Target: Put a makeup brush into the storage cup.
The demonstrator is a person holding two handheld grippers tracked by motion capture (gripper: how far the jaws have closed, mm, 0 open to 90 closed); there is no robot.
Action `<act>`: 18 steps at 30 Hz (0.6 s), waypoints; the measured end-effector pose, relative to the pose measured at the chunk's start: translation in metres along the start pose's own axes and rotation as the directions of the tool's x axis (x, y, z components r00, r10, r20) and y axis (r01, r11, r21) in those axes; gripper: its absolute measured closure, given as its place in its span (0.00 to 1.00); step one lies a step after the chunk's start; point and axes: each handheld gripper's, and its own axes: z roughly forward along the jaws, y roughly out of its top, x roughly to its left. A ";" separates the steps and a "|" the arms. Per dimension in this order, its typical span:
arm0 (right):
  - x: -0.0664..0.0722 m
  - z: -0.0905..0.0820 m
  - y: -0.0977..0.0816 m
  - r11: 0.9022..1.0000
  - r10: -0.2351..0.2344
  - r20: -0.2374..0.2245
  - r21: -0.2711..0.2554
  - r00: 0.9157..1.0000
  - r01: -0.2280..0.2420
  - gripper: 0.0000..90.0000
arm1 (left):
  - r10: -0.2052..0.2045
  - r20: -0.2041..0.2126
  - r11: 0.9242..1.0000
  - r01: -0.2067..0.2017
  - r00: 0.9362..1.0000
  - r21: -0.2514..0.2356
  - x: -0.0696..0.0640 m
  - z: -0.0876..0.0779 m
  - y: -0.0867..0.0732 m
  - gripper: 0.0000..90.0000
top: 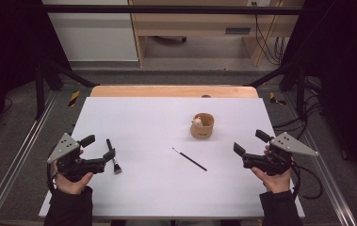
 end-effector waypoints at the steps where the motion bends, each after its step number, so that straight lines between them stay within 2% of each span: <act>1: 0.000 0.000 0.000 1.000 0.003 0.002 0.002 1.000 -0.003 0.07 | 0.000 -0.003 1.000 0.000 1.000 0.003 0.000 0.000 0.000 0.07; 12: 0.003 -0.001 -0.002 1.000 -0.005 0.010 0.015 1.000 0.005 0.07 | -0.003 -0.025 1.000 0.004 1.000 0.022 0.001 0.000 -0.003 0.08; 18: 0.009 0.002 -0.004 0.999 -0.020 0.006 0.029 1.000 0.020 0.07 | -0.009 -0.046 0.999 0.011 0.999 0.050 0.003 0.005 -0.006 0.08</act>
